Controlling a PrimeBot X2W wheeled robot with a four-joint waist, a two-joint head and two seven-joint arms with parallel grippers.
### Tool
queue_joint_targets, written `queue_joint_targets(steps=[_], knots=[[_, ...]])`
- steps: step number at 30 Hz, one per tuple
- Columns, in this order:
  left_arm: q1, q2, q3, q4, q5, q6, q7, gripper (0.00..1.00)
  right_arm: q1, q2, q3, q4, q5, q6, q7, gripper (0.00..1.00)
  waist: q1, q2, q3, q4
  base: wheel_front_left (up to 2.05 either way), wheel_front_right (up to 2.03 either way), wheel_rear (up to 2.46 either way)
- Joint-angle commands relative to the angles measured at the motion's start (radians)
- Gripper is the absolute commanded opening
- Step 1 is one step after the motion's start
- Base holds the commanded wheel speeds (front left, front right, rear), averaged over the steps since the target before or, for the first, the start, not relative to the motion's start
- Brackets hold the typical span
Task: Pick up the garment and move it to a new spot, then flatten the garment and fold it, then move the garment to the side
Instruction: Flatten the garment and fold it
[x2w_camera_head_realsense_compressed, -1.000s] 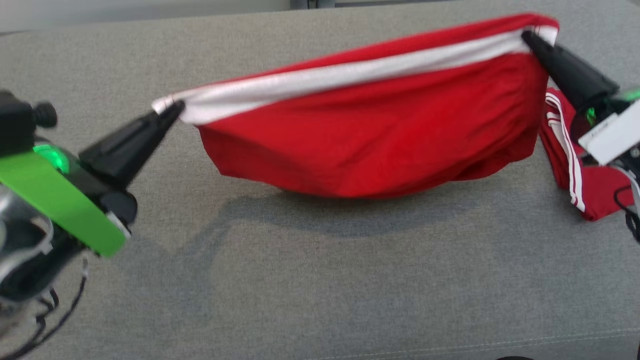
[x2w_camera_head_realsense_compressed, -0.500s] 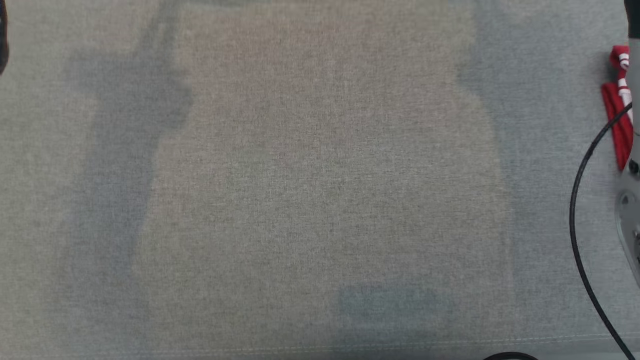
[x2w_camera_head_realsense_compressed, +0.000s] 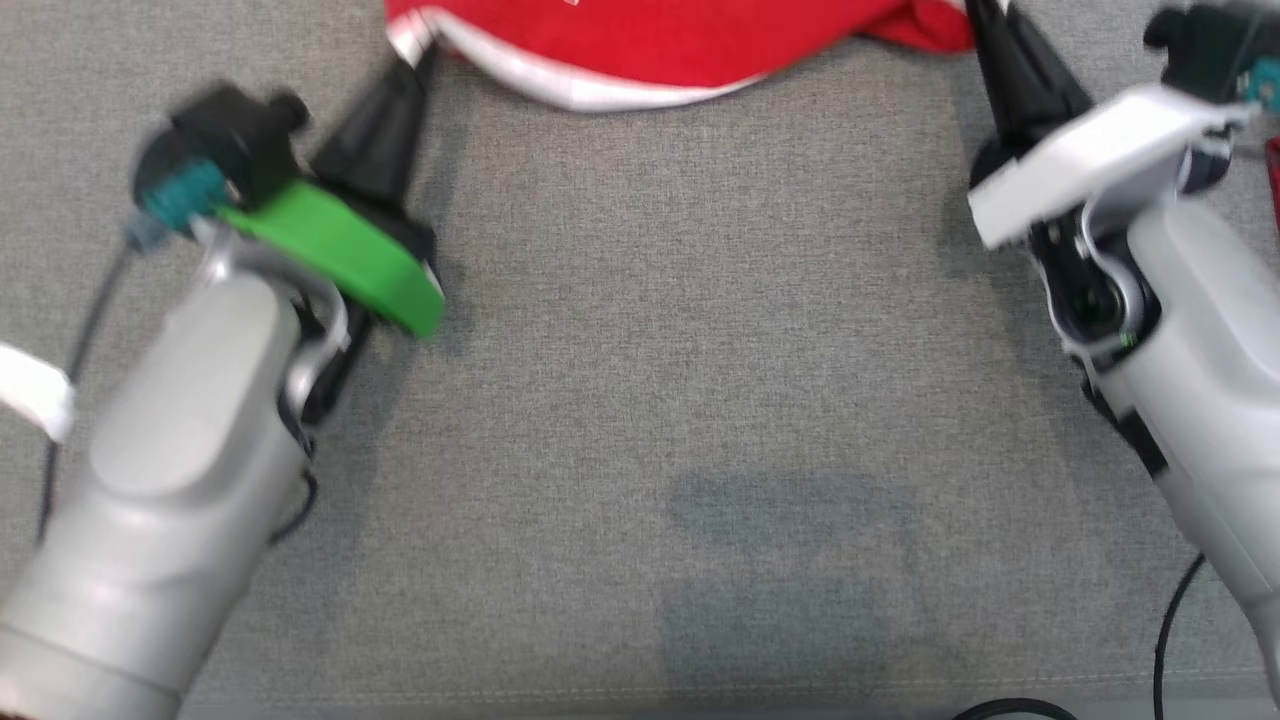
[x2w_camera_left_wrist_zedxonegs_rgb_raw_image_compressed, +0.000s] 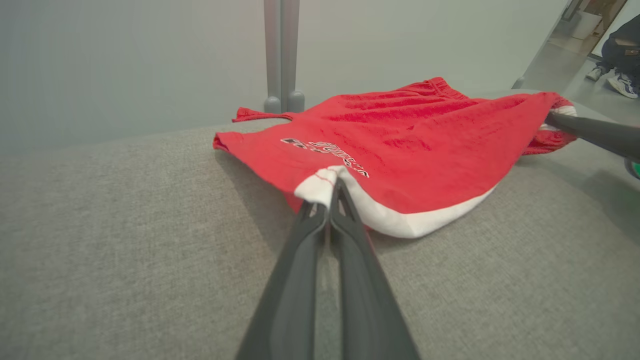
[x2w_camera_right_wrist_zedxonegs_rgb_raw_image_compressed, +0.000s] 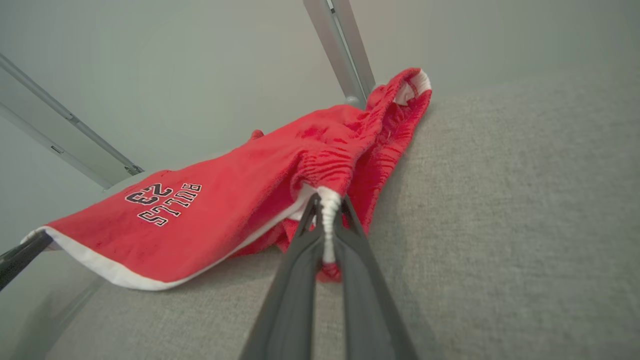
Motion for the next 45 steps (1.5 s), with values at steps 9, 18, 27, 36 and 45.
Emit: queue_joint_targets(steps=[9, 18, 27, 36, 45], knots=[[0.363, 0.044, 0.106, -0.197, -0.045, 0.000, -0.004, 0.00, 0.324, -0.207, 0.118, -0.242, 0.211, -0.001, -0.056, 0.00, -0.0002, 0.0000, -0.116, -0.006, 0.00, 0.00, 0.00], [0.789, 0.082, 0.131, -0.368, -0.039, 0.071, 0.000, 0.00, 0.636, -0.351, 0.167, -0.390, 0.283, -0.001, -0.068, 0.00, -0.0002, 0.0000, -0.268, -0.005, 0.00, 0.00, 0.00], [1.084, 0.098, 0.108, -0.588, -0.080, 0.253, 0.058, 0.00, 0.988, -0.434, 0.107, -0.581, 0.329, -0.001, -0.074, 0.00, -0.0002, 0.0000, -0.306, 0.000, 0.00, 0.00, 0.00], [1.008, 0.184, 0.179, -0.794, -0.132, 0.264, 0.168, 0.00, 0.937, -0.391, 0.057, -0.684, 0.308, -0.001, -0.027, 0.00, -0.0002, 0.0000, -0.215, -0.057, 0.00, 0.00, 0.00], [0.626, 0.344, 0.237, -0.850, -0.197, 0.183, 0.502, 0.00, 0.632, -0.242, 0.049, -0.615, 0.401, 0.000, 0.120, 0.00, -0.0002, 0.0000, -0.112, -0.147, 0.00, 0.00, 0.00]])
